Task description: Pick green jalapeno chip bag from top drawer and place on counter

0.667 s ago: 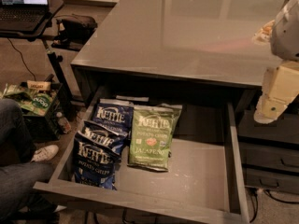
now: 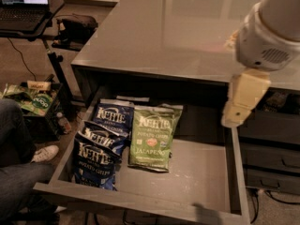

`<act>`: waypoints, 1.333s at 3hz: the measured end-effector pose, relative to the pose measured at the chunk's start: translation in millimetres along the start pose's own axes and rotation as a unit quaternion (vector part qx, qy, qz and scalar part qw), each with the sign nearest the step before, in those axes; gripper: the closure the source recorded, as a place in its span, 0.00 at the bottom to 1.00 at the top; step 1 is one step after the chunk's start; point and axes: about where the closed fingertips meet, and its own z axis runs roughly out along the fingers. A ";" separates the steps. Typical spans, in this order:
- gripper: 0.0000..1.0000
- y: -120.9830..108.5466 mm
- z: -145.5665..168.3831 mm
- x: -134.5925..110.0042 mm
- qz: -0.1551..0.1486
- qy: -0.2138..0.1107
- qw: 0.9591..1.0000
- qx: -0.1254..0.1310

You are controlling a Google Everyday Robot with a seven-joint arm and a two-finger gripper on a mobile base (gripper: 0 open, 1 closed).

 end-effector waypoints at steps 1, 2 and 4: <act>0.00 7.2 40.4 -40.8 -0.013 -0.014 0.999 -0.038; 0.00 17.7 78.6 -69.3 -0.016 -0.024 0.996 -0.089; 0.00 23.4 93.3 -79.3 -0.015 -0.032 0.996 -0.078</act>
Offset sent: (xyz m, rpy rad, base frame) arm 0.0259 0.1274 -0.1034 0.1186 0.2832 0.1207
